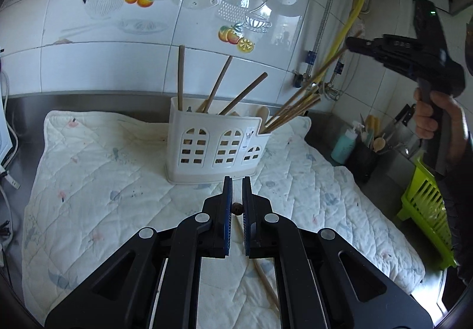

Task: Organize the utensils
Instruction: 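Carry both chopsticks up over the white holder with both grippers, then release the chopstick into the holder with the right gripper while the left gripper lowers its chopstick in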

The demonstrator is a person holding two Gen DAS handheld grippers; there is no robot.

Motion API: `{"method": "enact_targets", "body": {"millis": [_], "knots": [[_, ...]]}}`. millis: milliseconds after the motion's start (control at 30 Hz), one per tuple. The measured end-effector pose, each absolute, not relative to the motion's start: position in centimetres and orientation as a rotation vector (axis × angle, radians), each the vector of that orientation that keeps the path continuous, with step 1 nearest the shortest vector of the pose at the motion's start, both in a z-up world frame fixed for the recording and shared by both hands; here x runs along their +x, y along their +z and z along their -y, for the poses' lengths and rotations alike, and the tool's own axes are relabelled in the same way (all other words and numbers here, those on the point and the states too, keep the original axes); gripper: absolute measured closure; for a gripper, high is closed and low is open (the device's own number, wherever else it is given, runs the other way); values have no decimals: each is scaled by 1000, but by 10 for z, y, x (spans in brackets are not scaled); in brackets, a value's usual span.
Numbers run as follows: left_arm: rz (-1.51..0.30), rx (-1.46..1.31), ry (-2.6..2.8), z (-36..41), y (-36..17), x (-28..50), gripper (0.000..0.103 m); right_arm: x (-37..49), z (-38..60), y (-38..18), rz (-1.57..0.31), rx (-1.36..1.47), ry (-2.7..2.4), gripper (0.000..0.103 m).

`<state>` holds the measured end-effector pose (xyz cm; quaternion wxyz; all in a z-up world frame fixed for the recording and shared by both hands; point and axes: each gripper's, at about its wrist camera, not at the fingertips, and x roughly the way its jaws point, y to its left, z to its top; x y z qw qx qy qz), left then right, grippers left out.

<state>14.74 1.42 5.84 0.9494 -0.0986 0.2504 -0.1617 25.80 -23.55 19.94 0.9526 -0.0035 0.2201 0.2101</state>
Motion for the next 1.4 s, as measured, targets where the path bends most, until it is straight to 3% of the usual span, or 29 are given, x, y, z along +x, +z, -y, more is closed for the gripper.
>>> {"method": "enact_targets", "body": {"millis": [300,433,867,1200,1400], "knots": [[-472,-143,-342,-14,79,155,98,307,219,162,-550,11,431,95],[-463,-133,-342,-18,88,159,98,300,222,163,-514,9,415,76],[-333,-65,-317,-18,166,175,98,217,244,173,-387,15,450,72],[-167,-35,-256,-12,245,210,99,162,257,118,-443,68,487,72],[-144,-31,-224,-2,259,252,99,154,258,83,-501,71,481,72]]}}
